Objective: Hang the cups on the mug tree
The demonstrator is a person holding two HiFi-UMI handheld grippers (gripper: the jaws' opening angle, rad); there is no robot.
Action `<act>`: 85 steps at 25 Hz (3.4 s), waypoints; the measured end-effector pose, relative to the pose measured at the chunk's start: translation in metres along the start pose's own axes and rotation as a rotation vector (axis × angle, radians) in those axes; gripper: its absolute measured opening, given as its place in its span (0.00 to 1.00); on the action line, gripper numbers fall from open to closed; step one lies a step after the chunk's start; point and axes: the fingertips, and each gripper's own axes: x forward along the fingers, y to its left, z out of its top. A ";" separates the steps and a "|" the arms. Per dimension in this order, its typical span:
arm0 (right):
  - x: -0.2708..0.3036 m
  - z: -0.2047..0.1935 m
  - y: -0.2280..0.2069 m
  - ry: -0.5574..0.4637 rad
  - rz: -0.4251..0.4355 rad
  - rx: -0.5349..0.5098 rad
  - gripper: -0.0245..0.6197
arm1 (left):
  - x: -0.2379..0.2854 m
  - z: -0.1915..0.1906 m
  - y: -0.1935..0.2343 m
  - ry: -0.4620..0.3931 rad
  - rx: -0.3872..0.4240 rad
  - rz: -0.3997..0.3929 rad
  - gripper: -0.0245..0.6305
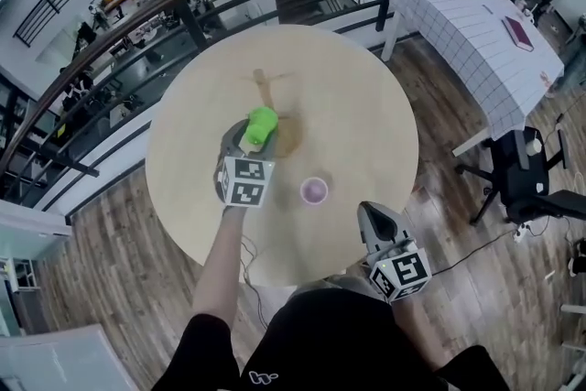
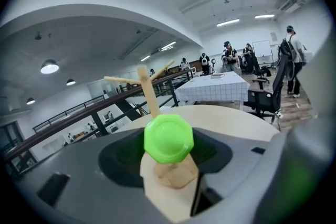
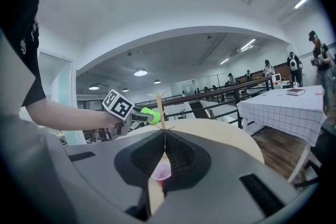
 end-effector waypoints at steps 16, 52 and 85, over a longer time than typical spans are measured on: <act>0.001 -0.010 0.002 0.022 0.000 -0.008 0.05 | -0.001 -0.014 -0.008 0.045 -0.045 -0.025 0.52; 0.043 -0.035 0.049 0.091 0.231 -0.135 0.38 | -0.174 -0.071 -0.057 -0.080 -0.527 0.125 0.06; 0.149 -0.183 0.014 0.262 0.188 -0.242 0.47 | -0.219 -0.112 -0.054 0.101 -0.454 0.222 0.06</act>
